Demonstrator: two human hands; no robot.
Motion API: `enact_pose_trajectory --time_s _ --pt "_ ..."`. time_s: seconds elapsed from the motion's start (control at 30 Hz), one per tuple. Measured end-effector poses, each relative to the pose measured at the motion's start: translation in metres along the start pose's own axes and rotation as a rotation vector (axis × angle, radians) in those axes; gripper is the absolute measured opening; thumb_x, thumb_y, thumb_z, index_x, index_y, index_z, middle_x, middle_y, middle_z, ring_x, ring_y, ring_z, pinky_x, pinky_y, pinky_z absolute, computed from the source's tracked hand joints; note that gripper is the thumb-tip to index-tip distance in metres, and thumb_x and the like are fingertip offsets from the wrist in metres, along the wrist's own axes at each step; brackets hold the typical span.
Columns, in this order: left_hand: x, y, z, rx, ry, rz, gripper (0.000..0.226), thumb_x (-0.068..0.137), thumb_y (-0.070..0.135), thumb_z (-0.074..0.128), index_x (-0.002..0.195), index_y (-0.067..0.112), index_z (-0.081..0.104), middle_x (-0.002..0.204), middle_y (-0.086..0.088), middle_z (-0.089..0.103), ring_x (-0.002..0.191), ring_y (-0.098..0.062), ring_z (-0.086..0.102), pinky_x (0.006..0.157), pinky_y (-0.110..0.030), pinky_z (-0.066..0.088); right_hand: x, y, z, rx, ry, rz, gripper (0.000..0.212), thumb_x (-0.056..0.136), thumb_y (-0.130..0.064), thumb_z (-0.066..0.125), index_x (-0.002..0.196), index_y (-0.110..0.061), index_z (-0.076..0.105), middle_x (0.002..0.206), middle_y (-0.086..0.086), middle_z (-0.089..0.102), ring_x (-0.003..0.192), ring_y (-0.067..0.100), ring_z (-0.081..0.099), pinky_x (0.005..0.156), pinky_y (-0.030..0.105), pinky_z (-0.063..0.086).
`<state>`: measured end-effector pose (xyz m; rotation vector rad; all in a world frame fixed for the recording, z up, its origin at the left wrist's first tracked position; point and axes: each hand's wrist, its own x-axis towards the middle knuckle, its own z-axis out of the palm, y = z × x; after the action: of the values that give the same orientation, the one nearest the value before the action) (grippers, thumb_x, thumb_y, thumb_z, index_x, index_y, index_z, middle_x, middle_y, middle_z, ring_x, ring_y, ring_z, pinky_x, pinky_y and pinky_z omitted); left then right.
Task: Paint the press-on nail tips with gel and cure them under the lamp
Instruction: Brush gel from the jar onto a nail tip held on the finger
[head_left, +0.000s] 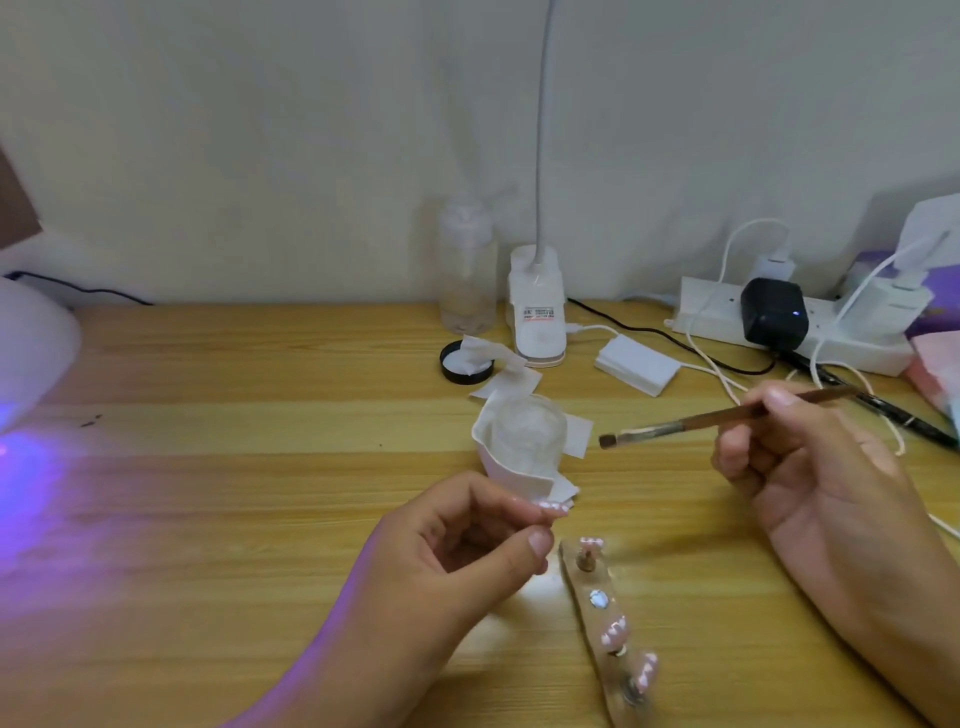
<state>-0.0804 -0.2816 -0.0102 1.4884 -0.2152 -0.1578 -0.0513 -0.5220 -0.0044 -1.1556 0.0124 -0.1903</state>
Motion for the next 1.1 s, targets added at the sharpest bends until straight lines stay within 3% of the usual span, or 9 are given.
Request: enact_pose_trajectory --time_s 0.17,0.23,0.33,0.43,0.5,0.67,0.8,0.9,1.1 --pt "-0.003 -0.002 0.002 0.083 -0.04 0.012 0.022 0.061 0.042 0.076 0.075 0.025 0.073 0.076 -0.004 0.069 0.068 -0.013 0.056 0.062 -0.02 0.045 -0.006 -0.001 0.007 -0.044 -0.13 0.04 0.035 0.058 -0.05 0.088 0.075 -0.023 0.073 0.069 0.0 0.064 0.06 0.01 0.063 0.058 0.021 0.053" --pt "-0.003 -0.002 0.002 0.105 -0.049 0.013 0.022 0.061 0.043 0.076 0.076 0.027 0.073 0.075 -0.001 0.069 0.067 -0.013 0.055 0.062 -0.021 0.045 -0.007 -0.001 0.009 -0.075 -0.173 0.039 0.039 0.055 -0.052 0.089 0.075 -0.024 0.072 0.067 0.0 0.065 0.059 0.01 0.062 0.057 0.021 0.053" --pt "-0.004 -0.002 0.003 0.115 -0.052 0.007 0.02 0.061 0.044 0.076 0.074 0.029 0.072 0.073 0.002 0.068 0.066 -0.013 0.055 0.061 -0.02 0.045 -0.01 -0.002 0.012 -0.089 -0.198 0.042 0.035 0.059 -0.05 0.087 0.075 -0.023 0.072 0.065 0.004 0.066 0.058 0.01 0.062 0.057 0.02 0.054" --pt "-0.004 -0.001 0.003 0.105 -0.048 0.004 0.021 0.06 0.044 0.076 0.073 0.028 0.071 0.071 0.004 0.068 0.064 -0.01 0.054 0.059 -0.018 0.044 -0.011 -0.002 0.015 -0.104 -0.2 0.054 0.011 0.079 -0.033 0.07 0.074 -0.024 0.072 0.065 0.007 0.066 0.057 0.013 0.063 0.057 0.021 0.054" --pt "-0.004 -0.001 0.003 0.105 -0.055 0.006 0.022 0.061 0.044 0.076 0.075 0.027 0.071 0.072 0.004 0.068 0.065 -0.011 0.054 0.059 -0.018 0.044 -0.011 0.0 0.015 -0.139 -0.157 0.042 0.014 0.079 -0.027 0.061 0.07 -0.027 0.072 0.064 0.008 0.067 0.056 0.014 0.063 0.056 0.021 0.054" --pt "-0.004 -0.002 0.002 0.111 -0.061 0.013 0.023 0.064 0.044 0.076 0.076 0.026 0.07 0.072 0.005 0.067 0.064 -0.009 0.053 0.058 -0.016 0.043 -0.009 -0.001 0.012 -0.146 -0.043 -0.012 0.011 0.074 -0.03 0.063 0.069 -0.028 0.073 0.064 0.001 0.066 0.058 0.01 0.064 0.057 0.019 0.054" --pt "-0.004 -0.004 0.002 0.12 -0.058 0.018 0.022 0.065 0.044 0.076 0.077 0.026 0.07 0.076 -0.001 0.069 0.066 -0.011 0.054 0.06 -0.018 0.044 -0.011 -0.003 0.013 -0.092 -0.125 -0.008 0.013 0.082 -0.027 0.071 0.07 -0.027 0.073 0.066 0.001 0.066 0.059 0.011 0.064 0.057 0.021 0.054" --pt "-0.004 -0.004 0.002 0.123 -0.049 0.018 0.021 0.064 0.044 0.076 0.075 0.027 0.07 0.071 0.005 0.066 0.065 -0.01 0.053 0.058 -0.017 0.044 -0.011 -0.001 0.014 -0.135 -0.195 -0.015 0.021 0.085 -0.019 0.058 0.071 -0.027 0.071 0.065 0.005 0.065 0.06 0.015 0.063 0.058 0.022 0.054" --pt "-0.004 -0.001 0.001 0.073 -0.041 0.01 0.021 0.063 0.041 0.077 0.074 0.025 0.069 0.066 0.005 0.065 0.061 -0.006 0.056 0.055 -0.016 0.045 -0.007 0.0 0.011 -0.13 -0.084 -0.017 0.014 0.078 -0.024 0.061 0.071 -0.025 0.073 0.067 0.004 0.067 0.061 0.013 0.065 0.059 0.021 0.054"
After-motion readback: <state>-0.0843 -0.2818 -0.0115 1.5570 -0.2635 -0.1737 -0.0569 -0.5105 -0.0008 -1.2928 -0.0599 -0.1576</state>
